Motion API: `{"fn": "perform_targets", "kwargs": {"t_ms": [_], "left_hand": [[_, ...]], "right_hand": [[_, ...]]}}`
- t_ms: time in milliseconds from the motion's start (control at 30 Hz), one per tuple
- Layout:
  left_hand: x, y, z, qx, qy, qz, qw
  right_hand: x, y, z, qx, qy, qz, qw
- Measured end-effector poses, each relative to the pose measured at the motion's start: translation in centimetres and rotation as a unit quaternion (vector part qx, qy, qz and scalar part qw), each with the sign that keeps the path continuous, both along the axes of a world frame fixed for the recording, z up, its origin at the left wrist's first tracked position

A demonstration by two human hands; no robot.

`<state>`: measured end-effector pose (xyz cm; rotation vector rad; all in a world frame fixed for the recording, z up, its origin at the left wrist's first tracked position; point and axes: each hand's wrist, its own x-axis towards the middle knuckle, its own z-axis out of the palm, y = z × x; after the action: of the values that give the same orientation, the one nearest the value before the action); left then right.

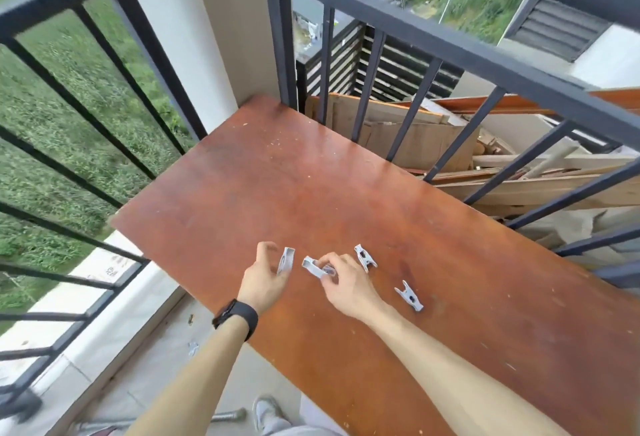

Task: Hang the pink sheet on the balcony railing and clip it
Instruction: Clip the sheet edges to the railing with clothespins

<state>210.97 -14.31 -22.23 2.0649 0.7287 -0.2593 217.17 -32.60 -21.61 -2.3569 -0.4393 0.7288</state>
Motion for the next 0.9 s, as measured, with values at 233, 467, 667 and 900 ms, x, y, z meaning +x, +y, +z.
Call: {"fn": "perform_targets", "kwargs": {"t_ms": [233,467,667,900], "left_hand": [[-10.2,2.1,10.9,-0.276,-0.139,0.159,0.938],[-24.4,6.3,16.8,-0.166,-0.231,0.191,0.939],[-37.5,9.5,19.6,-0.079,-0.285,0.317,0.901],[-49.3,11.6,23.4,0.034,-0.242,0.381,0.892]], "right_hand": [[-7.7,3.4,10.1,0.256,0.100,-0.025,0.961],[-18.5,10.9,14.4,0.316,0.071,0.092,0.941],[-28.2,17.8,15.9,0.330,0.123,0.206,0.913],[-36.2,23.9,18.2,0.318,0.120,0.370,0.865]]}}
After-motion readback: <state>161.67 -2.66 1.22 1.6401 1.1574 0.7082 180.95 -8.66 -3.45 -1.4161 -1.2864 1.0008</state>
